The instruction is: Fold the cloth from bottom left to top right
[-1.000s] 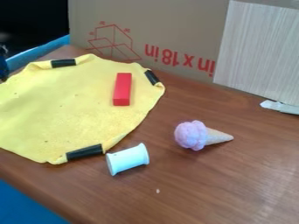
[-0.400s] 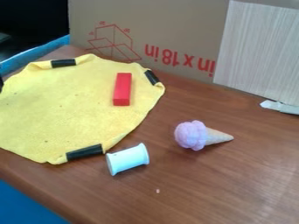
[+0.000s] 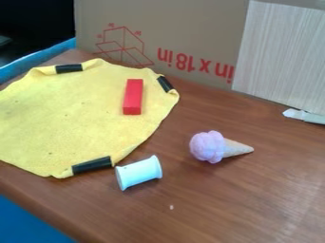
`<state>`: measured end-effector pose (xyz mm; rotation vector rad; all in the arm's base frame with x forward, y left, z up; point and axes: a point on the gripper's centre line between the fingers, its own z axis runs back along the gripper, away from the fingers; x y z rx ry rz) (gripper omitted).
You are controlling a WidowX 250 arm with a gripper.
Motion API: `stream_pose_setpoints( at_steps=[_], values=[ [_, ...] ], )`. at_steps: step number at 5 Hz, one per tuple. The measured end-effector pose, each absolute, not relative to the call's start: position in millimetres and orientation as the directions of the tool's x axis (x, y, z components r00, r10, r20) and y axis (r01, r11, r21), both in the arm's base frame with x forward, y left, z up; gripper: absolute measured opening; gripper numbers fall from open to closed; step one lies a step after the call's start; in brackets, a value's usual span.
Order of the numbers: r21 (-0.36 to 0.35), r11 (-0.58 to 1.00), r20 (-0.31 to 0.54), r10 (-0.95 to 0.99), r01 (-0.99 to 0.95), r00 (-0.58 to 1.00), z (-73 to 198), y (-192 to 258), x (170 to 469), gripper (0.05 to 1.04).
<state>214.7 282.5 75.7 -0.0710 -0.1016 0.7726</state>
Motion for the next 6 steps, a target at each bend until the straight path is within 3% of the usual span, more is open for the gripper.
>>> stream_pose_setpoints(
  at_steps=[2, 4, 5, 6],
  values=[
    [-0.043, 0.742, 0.083, 0.669, -0.668, 0.738, 65, 287, 211, 0.956],
    [-0.009, 0.749, 0.116, 0.659, -0.663, 0.743, 56, 289, 208, 0.408],
    [-0.016, 0.760, 0.095, 0.649, -0.650, 0.755, 57, 286, 208, 0.193],
    [-0.042, 0.757, 0.018, 0.653, -0.652, 0.757, 63, 274, 215, 0.079]
  ],
)
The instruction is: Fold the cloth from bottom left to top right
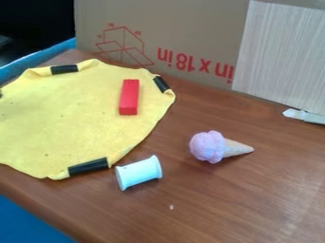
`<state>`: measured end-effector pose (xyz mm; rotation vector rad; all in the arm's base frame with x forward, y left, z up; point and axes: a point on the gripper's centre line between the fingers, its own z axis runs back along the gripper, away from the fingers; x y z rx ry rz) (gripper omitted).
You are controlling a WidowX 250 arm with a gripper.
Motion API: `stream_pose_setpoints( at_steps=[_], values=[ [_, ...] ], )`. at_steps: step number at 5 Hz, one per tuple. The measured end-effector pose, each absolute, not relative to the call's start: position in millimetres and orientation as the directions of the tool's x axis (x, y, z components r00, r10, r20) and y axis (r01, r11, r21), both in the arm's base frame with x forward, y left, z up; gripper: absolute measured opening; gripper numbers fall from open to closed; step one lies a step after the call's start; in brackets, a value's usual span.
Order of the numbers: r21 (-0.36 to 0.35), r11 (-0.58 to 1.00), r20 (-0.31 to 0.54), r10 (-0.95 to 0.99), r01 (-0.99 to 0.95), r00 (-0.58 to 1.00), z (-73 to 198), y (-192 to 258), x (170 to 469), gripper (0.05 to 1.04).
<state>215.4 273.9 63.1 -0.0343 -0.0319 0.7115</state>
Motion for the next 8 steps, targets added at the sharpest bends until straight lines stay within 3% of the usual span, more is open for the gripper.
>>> stream_pose_setpoints(
  at_steps=[2, 4, 8],
  values=[
    [-0.022, 0.703, -0.074, 0.707, -0.710, 0.703, 94, 237, 255, 0.063],
    [0.011, 0.692, -0.099, 0.719, -0.722, 0.688, 97, 191, 288, 0.063],
    [-0.050, 0.695, -0.127, 0.708, -0.717, 0.695, 128, 88, 373, 0.060]
  ],
)
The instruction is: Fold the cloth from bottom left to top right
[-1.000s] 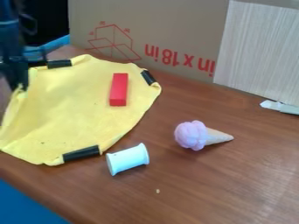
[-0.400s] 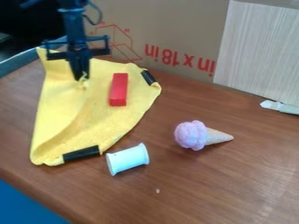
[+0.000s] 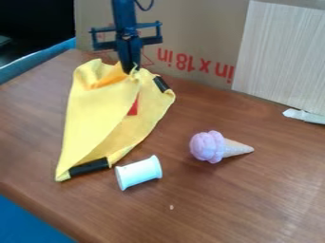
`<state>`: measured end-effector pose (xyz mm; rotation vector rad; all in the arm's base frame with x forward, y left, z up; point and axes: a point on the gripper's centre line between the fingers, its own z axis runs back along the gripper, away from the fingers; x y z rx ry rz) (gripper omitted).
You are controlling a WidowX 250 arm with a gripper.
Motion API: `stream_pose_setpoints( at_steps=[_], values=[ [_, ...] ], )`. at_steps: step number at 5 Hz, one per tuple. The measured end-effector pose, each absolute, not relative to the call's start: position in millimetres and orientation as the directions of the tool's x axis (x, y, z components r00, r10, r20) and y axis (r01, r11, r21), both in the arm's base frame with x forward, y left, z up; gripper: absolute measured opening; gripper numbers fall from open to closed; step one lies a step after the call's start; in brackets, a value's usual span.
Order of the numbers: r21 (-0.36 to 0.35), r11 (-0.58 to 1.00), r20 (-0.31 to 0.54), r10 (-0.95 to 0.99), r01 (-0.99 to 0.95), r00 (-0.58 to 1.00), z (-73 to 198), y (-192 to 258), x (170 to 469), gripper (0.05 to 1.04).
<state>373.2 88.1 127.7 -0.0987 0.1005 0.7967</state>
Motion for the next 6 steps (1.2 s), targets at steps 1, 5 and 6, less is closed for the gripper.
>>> stream_pose_setpoints(
  at_steps=[1, 5, 6],
  values=[
    [-0.051, 0.679, -0.115, 0.724, -0.732, 0.680, 128, 73, 390, 0.075],
    [-0.166, 0.609, -0.121, 0.768, -0.776, 0.629, 109, 46, 393, 0.997],
    [-0.259, 0.605, -0.151, 0.745, -0.753, 0.650, 128, 61, 387, 1.001]
  ],
)
